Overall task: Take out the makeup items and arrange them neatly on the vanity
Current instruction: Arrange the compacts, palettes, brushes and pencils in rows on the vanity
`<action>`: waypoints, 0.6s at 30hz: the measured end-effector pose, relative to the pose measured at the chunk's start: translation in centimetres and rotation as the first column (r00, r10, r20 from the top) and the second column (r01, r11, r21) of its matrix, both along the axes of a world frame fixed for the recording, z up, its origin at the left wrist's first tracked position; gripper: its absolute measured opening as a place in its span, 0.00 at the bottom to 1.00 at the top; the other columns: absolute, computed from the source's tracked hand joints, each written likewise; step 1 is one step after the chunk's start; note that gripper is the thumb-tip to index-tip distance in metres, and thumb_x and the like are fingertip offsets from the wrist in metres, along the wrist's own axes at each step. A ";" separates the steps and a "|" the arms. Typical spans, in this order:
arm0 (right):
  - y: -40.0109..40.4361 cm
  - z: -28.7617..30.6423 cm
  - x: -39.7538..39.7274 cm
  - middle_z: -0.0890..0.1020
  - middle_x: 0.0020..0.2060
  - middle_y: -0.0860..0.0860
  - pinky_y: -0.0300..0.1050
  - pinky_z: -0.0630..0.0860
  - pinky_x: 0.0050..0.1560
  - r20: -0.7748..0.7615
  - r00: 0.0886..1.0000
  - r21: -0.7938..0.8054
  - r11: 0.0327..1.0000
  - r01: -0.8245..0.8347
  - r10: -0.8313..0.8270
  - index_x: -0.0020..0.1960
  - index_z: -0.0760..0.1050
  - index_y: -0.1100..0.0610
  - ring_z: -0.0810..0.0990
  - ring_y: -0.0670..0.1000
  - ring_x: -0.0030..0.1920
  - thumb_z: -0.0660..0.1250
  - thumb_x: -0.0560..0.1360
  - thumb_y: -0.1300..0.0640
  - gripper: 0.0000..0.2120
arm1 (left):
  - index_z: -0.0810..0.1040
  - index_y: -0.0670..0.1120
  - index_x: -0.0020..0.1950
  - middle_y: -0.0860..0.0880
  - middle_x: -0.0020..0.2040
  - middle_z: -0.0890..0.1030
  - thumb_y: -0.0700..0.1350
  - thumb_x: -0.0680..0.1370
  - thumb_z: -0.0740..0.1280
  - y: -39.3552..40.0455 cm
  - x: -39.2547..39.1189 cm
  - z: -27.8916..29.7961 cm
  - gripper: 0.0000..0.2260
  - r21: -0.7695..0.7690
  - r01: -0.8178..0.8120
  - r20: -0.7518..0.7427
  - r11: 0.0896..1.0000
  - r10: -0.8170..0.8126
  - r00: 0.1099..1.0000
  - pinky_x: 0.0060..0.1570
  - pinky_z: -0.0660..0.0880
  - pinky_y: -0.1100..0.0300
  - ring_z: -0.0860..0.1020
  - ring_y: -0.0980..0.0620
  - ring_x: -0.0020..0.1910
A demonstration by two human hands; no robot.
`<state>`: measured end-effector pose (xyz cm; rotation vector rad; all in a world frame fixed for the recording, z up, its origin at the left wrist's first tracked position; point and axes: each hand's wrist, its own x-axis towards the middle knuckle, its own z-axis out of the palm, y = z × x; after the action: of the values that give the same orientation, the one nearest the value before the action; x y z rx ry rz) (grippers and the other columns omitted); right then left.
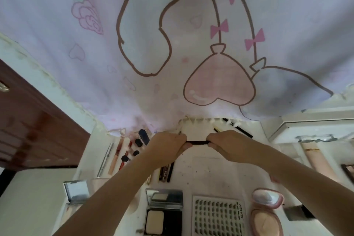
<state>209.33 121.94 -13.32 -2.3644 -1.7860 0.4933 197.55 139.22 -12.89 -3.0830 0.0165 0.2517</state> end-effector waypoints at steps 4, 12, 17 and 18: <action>-0.4 0.8 0.2 0.74 0.37 0.51 0.34 0.62 0.28 0.007 0.999 -0.028 0.999 0.040 -0.040 0.56 0.70 0.59 0.63 0.41 0.27 0.50 0.81 0.53 0.14 | 0.71 0.43 0.53 0.47 0.47 0.79 0.53 0.82 0.48 0.0 0.2 0.7 0.18 0.013 0.030 0.015 0.999 -0.030 0.999 0.43 0.72 0.58 0.77 0.47 0.43; -4.7 0.3 5.3 0.77 0.35 0.52 0.39 0.64 0.34 0.038 0.936 0.023 0.937 0.350 -0.350 0.51 0.71 0.60 0.76 0.54 0.39 0.50 0.80 0.52 0.15 | 0.73 0.43 0.49 0.47 0.45 0.82 0.52 0.81 0.51 6.1 -2.0 -0.4 0.17 -0.161 -0.393 0.014 0.906 0.400 0.916 0.46 0.75 0.55 0.80 0.45 0.41; -1.2 0.3 4.0 0.71 0.32 0.45 0.34 0.63 0.34 -0.040 0.969 0.151 0.958 0.246 -0.242 0.49 0.73 0.60 0.71 0.46 0.34 0.54 0.80 0.57 0.10 | 0.69 0.45 0.44 0.50 0.37 0.81 0.53 0.82 0.50 5.9 -1.5 -0.9 0.15 -0.154 -0.330 0.103 0.931 0.347 0.932 0.45 0.76 0.56 0.81 0.46 0.38; -0.1 0.2 3.5 0.74 0.35 0.49 0.34 0.64 0.37 -0.053 0.975 0.179 0.958 0.223 -0.217 0.51 0.74 0.61 0.73 0.48 0.36 0.55 0.80 0.58 0.11 | 0.70 0.45 0.45 0.49 0.36 0.78 0.54 0.82 0.49 5.1 -1.0 -0.8 0.17 -0.121 -0.281 0.144 0.952 0.297 0.944 0.43 0.75 0.57 0.80 0.45 0.39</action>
<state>212.84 121.85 -13.09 -2.3710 -1.4600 0.3201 196.51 144.28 -13.71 -3.1847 -0.4477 0.0097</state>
